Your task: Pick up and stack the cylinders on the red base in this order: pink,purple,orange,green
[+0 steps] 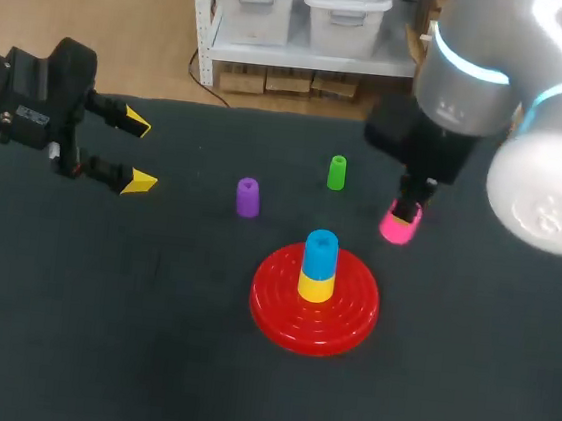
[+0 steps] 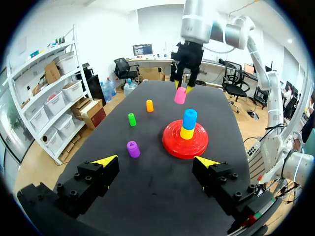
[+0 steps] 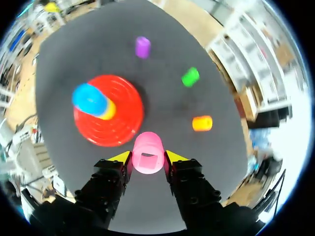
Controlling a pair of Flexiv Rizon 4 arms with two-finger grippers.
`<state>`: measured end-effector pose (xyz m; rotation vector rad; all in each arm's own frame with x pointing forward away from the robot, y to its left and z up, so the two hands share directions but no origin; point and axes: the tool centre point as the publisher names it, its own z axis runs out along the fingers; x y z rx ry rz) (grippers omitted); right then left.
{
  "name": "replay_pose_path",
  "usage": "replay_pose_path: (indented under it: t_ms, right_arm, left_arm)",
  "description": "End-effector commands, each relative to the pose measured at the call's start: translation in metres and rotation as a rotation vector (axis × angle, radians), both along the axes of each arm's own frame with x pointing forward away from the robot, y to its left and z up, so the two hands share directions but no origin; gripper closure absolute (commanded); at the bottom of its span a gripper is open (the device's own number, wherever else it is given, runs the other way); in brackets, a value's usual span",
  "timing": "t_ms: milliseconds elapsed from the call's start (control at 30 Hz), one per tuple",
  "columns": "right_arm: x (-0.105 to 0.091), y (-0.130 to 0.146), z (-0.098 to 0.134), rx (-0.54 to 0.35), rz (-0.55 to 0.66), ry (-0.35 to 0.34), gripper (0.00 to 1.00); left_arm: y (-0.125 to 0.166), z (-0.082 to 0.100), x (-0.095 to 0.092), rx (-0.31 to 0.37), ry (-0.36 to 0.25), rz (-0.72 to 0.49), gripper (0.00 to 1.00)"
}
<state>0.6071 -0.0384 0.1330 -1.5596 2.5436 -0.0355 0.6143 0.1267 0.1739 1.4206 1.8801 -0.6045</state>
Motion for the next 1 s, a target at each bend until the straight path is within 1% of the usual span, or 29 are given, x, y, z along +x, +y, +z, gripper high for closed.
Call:
replay_pose_path:
  t_ms: [33, 133, 200, 367, 433, 467, 533, 567, 633, 833, 1000]
  right_arm:
    - [0.0, 0.033, 0.043, -0.039, 0.233, 0.09, 1.0]
    - [-0.001, 0.055, 0.051, -0.05, 0.336, 0.13, 1.0]
    - [-0.001, 0.068, 0.054, -0.061, 0.389, 0.145, 1.0]
    - [-0.005, 0.084, 0.05, -0.116, 0.47, 0.182, 1.0]
    - [-0.008, 0.086, 0.046, -0.139, 0.48, 0.182, 1.0]
    - [-0.009, 0.086, 0.044, -0.167, 0.483, 0.169, 1.0]
    - [-0.013, 0.086, 0.041, -0.154, 0.488, 0.178, 1.0]
    - [-0.015, 0.086, 0.039, -0.168, 0.49, 0.171, 1.0]
    - [-0.018, 0.085, 0.035, -0.166, 0.489, 0.172, 1.0]
    - [-0.025, 0.085, 0.028, -0.166, 0.484, 0.191, 1.0]
    - [-0.03, 0.085, 0.026, -0.159, 0.472, 0.175, 1.0]
  left_arm:
    - [0.001, -0.002, 0.0, -0.004, -0.005, -0.001, 0.0]
    - [0.001, -0.002, 0.0, -0.004, -0.005, -0.001, 0.0]
    - [0.001, -0.002, 0.0, -0.004, -0.005, -0.001, 0.0]
    - [0.001, -0.002, 0.0, -0.004, -0.005, -0.001, 0.0]
    - [0.001, -0.002, 0.0, -0.004, -0.005, -0.001, 0.0]
    - [0.001, -0.002, 0.0, -0.004, -0.005, -0.001, 0.0]
    - [0.001, -0.002, 0.0, -0.004, -0.005, -0.001, 0.0]
    - [0.001, -0.002, 0.0, -0.004, -0.005, -0.001, 0.0]
    - [0.001, -0.002, 0.0, -0.004, -0.005, -0.001, 0.0]
    - [0.001, -0.002, 0.0, -0.004, -0.005, -0.001, 0.0]
    - [0.001, -0.002, 0.0, -0.004, -0.005, -0.001, 0.0]
